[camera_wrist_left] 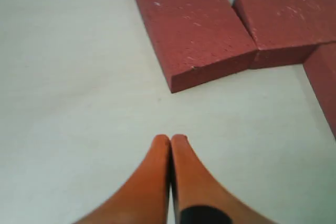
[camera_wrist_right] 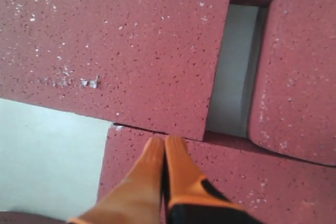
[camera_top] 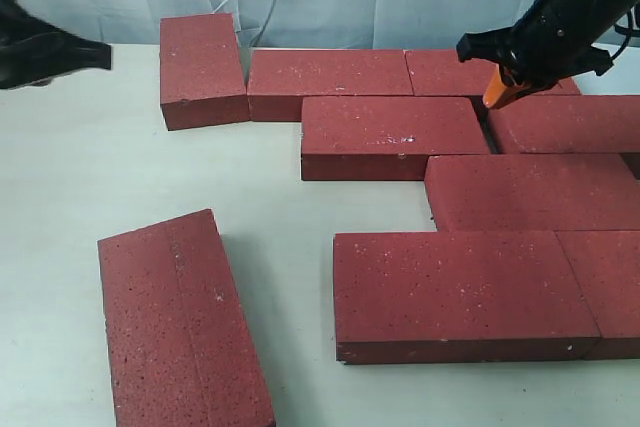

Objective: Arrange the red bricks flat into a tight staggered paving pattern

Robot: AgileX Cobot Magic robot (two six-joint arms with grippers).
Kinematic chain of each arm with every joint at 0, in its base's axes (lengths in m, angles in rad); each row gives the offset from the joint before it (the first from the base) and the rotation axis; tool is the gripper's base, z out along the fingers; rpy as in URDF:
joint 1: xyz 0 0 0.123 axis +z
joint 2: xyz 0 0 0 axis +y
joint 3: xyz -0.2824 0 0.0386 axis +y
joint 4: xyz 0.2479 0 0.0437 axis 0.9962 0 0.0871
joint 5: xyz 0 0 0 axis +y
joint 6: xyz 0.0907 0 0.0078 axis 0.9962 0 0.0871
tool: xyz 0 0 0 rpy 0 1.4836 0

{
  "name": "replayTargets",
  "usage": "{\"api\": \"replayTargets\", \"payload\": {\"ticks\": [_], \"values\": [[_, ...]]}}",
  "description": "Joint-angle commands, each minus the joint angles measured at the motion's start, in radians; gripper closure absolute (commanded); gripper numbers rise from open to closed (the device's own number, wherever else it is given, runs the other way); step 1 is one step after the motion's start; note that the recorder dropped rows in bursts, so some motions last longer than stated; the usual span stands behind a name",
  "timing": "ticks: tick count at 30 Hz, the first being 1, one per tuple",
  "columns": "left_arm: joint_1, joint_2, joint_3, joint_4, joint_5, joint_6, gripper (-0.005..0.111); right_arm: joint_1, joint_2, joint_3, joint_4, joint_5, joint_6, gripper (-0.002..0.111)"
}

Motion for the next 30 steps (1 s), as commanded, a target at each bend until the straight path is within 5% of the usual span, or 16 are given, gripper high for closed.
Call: {"api": "replayTargets", "payload": {"ticks": [1,10,17,30], "values": [[-0.073,0.190,-0.165,-0.002,0.075,0.016,0.107,0.000,-0.009,0.003,-0.041,-0.033,-0.009,0.109],[-0.085,0.517,-0.485,-0.039,0.288,0.024,0.107,0.000,0.015,0.003,-0.052,-0.089,-0.009,0.109],[-0.178,0.685,-0.649,-0.069,0.311,0.038,0.107,0.000,0.060,0.003,-0.060,-0.107,-0.009,0.109],[-0.238,0.766,-0.715,-0.285,0.236,0.039,0.107,0.000,0.072,0.003,-0.060,-0.111,-0.009,0.109]]}}
